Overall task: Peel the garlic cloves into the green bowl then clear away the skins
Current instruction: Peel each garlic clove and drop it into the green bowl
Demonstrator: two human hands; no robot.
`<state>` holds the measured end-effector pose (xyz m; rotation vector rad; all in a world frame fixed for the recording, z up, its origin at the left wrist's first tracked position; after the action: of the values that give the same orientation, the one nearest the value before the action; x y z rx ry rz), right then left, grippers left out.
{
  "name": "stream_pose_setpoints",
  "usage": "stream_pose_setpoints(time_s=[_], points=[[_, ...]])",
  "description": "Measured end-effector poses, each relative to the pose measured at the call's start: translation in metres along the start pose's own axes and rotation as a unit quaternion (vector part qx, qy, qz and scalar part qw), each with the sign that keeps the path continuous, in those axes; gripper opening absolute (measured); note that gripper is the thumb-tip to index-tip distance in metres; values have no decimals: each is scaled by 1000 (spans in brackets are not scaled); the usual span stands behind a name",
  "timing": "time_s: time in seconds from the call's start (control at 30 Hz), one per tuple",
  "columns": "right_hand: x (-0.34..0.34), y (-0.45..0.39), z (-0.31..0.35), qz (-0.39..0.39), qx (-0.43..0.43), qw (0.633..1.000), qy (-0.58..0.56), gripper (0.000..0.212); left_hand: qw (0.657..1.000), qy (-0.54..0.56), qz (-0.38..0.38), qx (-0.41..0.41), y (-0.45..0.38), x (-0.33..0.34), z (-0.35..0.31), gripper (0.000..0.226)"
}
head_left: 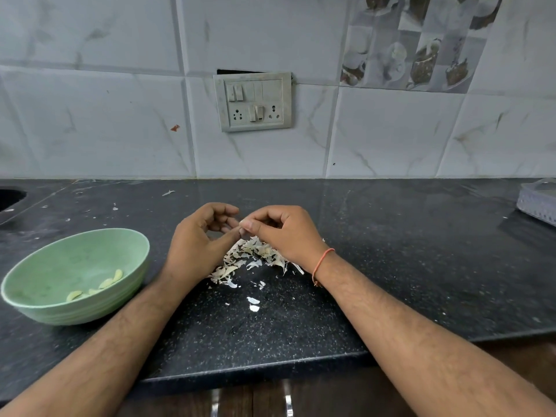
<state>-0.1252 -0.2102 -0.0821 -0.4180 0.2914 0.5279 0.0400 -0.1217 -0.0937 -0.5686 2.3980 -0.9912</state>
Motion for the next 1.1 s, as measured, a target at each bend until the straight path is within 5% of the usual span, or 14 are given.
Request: stream_pose_setpoints(time_s=[0.67, 1.1], points=[[5, 7, -9, 22, 69, 993, -96, 18, 995, 96, 15, 21, -2, 4, 2, 37], [10, 8, -5, -28, 35, 991, -123, 10, 993, 115, -1, -18, -3, 10, 2, 37]])
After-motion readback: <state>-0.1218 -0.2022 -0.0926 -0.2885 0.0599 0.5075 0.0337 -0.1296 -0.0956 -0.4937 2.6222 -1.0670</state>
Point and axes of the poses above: each hand's wrist, its own y-axis away from the middle knuckle, its own x-axis out of the palm, z = x × y, the point moved 6 cm from there along -y, towards the middle knuckle, and after that the axes turned 13 degrees about x, right-handed, at the moved point
